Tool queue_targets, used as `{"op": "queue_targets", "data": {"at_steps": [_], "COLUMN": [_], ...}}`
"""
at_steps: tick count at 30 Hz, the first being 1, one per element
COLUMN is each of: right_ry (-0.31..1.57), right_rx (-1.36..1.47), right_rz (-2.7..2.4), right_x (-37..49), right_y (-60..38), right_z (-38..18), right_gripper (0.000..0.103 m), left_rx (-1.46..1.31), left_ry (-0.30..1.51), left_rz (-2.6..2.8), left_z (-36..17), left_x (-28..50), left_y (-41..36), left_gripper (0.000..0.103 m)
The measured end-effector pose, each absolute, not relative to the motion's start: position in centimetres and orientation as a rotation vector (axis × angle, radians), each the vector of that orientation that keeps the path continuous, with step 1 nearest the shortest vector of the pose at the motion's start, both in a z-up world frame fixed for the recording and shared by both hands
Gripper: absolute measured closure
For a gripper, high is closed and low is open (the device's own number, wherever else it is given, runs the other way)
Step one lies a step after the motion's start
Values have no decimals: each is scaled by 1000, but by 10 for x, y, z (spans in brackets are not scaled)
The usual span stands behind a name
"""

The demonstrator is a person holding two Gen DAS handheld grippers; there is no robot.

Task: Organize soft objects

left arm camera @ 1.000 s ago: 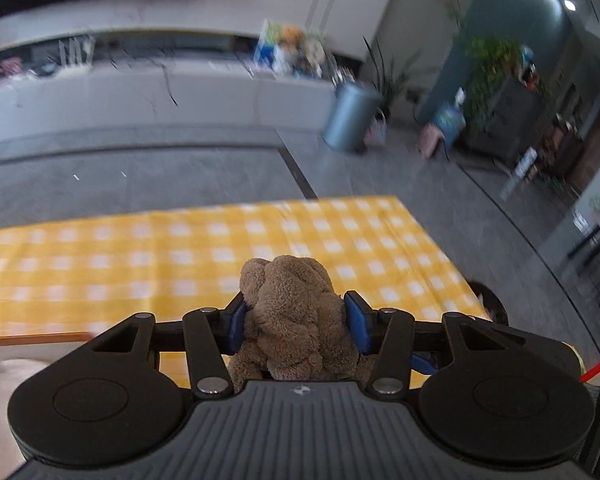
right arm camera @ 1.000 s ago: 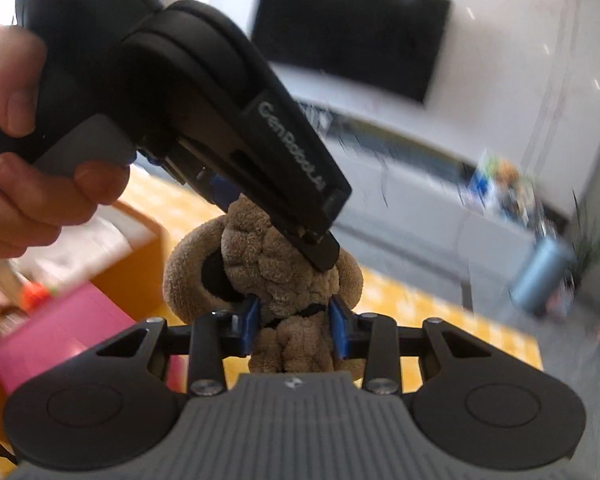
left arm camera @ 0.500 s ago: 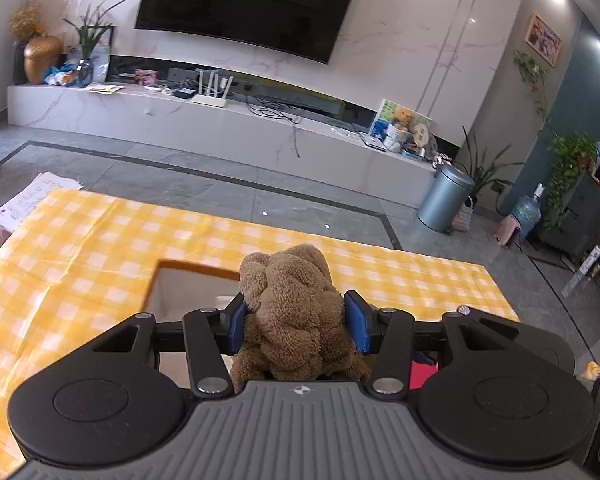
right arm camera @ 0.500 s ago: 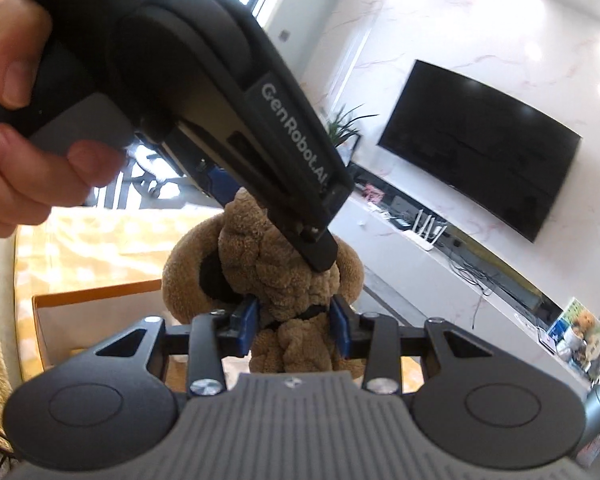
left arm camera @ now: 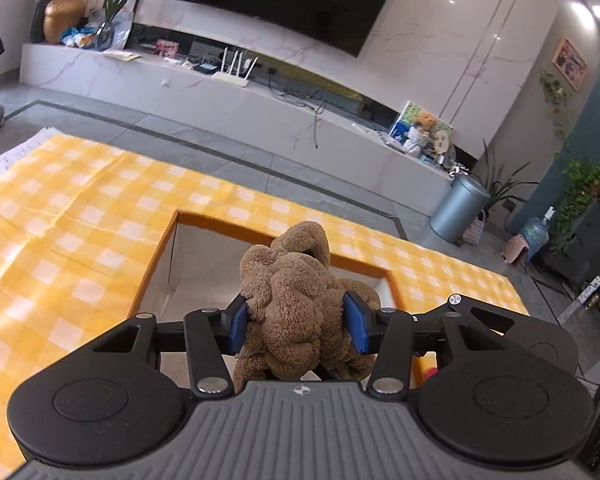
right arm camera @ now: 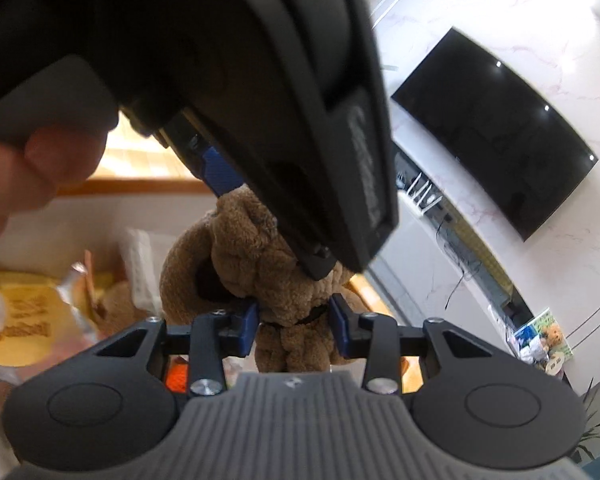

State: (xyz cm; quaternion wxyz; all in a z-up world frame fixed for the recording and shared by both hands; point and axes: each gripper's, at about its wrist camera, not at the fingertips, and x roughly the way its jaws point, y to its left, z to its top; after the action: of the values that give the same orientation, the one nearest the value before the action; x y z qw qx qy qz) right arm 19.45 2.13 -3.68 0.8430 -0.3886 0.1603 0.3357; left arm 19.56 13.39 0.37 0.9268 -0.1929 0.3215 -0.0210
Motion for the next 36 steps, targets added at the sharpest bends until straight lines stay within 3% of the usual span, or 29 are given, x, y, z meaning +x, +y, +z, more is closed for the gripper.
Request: {"op": "queue_targets", "data": {"at_steps": [5, 6, 8, 12, 13, 16, 21, 29, 33, 36], "right_ry": [403, 412, 406, 464, 460, 414, 405, 412, 420, 416], "right_rx": [-876, -911, -904, -859, -840, -782, -581, -432, -351, -344], "right_rz": [653, 633, 596, 573, 570, 581, 604, 547, 465, 428], "right_x": [217, 216, 219, 232, 235, 238, 227, 199, 175, 156], "right_y": [34, 37, 38, 38, 36, 17, -15, -27, -40, -54], "right_z": [-62, -66, -66, -61, -58, -50, -31, -4, 9, 16], "right_gripper": [66, 75, 78, 77, 73, 59, 59, 58, 45, 44], "left_rx": [-384, -368, -336, -358, -363, -329, -279, -122, -40, 8], "left_ry": [673, 659, 631, 593, 576, 555, 510, 389, 338, 294], "left_rz": [-31, -7, 40, 61, 63, 82, 89, 89, 93, 94], "left_z": [-5, -3, 0, 9, 11, 18, 36, 67, 84, 97], "left_x": [191, 187, 179, 169, 166, 161, 156, 125, 109, 90], "left_y": [133, 132, 133, 144, 147, 147, 140, 112, 89, 72], "left_gripper": [54, 54, 54, 54, 53, 37, 21, 8, 5, 5]}}
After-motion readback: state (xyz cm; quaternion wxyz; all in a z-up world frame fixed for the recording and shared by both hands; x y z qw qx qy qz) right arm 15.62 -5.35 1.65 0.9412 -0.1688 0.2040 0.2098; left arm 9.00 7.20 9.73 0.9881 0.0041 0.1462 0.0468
